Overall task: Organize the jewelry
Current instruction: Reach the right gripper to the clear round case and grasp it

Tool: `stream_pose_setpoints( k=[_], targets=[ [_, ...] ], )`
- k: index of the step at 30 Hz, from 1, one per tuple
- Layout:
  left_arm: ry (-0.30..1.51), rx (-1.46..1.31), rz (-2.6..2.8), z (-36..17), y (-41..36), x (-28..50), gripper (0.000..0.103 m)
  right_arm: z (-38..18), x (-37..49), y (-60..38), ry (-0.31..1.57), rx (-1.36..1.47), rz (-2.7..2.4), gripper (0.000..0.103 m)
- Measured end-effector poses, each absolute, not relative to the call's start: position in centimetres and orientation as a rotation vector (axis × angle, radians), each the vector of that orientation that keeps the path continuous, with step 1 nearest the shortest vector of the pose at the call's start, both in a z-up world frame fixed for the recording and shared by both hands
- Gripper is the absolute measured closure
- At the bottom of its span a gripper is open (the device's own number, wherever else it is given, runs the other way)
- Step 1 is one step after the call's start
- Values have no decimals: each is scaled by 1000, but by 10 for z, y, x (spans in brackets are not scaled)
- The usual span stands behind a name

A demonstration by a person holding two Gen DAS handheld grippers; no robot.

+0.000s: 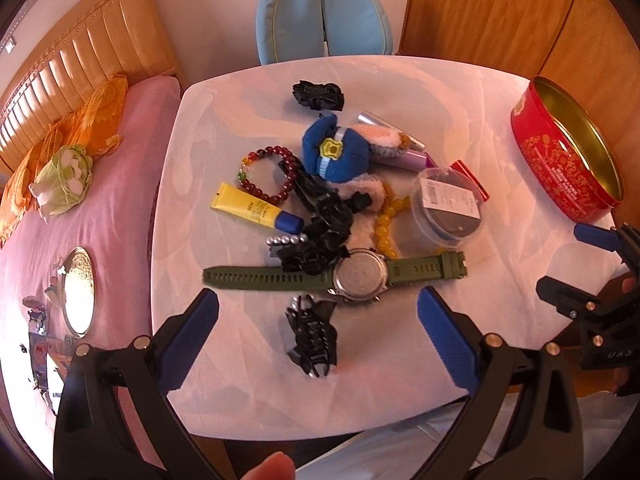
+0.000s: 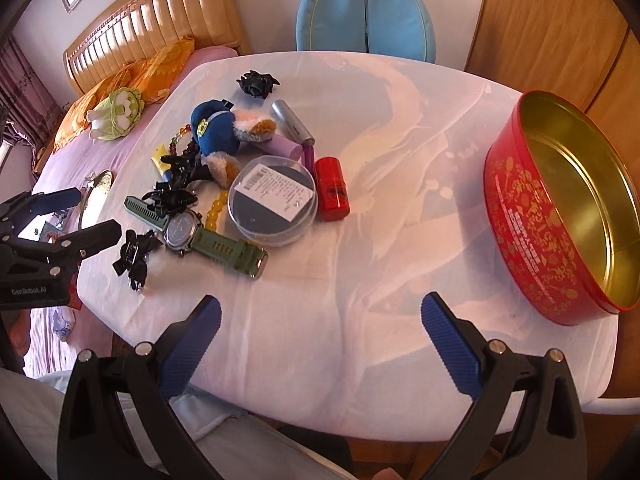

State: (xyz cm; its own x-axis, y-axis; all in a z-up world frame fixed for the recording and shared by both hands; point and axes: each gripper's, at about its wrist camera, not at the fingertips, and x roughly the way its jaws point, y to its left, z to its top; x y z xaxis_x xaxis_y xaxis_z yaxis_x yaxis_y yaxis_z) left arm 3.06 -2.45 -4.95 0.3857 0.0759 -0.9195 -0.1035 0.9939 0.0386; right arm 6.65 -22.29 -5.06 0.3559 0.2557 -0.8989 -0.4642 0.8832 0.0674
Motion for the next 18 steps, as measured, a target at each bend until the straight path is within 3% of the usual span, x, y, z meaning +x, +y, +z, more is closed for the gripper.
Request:
stream_pose_setpoints(
  k=[10,13,14,18],
  targets=[
    [1161,83,-14,-72,12,81,7,-99,114,-157,1247,-190,405,2],
    [1159,110,-52,-78,14,92,7,-112,122,-151,1281,-174,364,17],
    [1156,116,-65,-79,14,94,7,-116,123,-149,1295,-174,358,28],
    [1152,138,-113,-81,14,99,7,-118,124,-148,1296,-169,328,28]
  ],
)
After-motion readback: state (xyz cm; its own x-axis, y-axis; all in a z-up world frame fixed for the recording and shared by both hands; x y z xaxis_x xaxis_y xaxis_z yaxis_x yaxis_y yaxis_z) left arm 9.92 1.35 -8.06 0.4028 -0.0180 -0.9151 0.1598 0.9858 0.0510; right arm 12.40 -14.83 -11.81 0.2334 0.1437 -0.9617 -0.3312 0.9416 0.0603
